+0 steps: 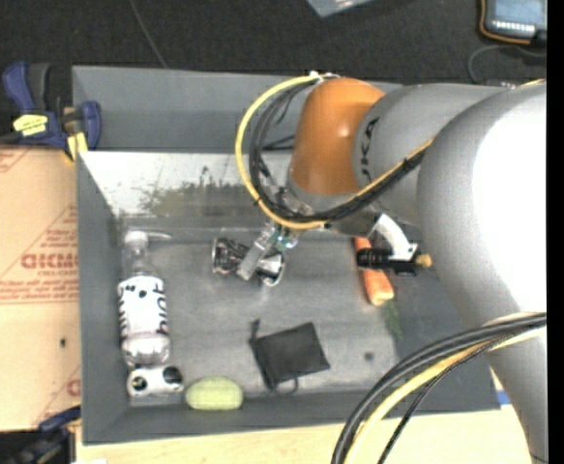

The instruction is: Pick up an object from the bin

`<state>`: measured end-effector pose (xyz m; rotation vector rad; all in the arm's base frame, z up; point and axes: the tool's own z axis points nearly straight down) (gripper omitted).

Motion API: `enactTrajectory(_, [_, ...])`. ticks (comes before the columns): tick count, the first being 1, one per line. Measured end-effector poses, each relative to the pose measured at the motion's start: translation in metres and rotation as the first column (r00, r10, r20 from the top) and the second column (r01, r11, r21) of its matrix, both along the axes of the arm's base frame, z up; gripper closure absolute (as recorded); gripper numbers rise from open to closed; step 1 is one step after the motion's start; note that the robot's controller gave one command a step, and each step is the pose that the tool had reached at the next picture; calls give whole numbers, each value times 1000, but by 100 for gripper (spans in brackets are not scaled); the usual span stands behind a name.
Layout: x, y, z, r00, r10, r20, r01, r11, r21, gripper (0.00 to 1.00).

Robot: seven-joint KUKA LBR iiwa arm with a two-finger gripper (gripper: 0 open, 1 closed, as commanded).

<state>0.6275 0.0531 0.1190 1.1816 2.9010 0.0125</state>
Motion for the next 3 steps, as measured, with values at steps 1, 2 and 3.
enactTrajectory(1, [-1,25,32,990,-143,-3,143,990,1,0])
enactTrajectory(2, [5,36,49,989,-145,4,145,989,3,0])
enactTrajectory(3, [-12,25,80,990,-143,-6,143,990,-1,0])
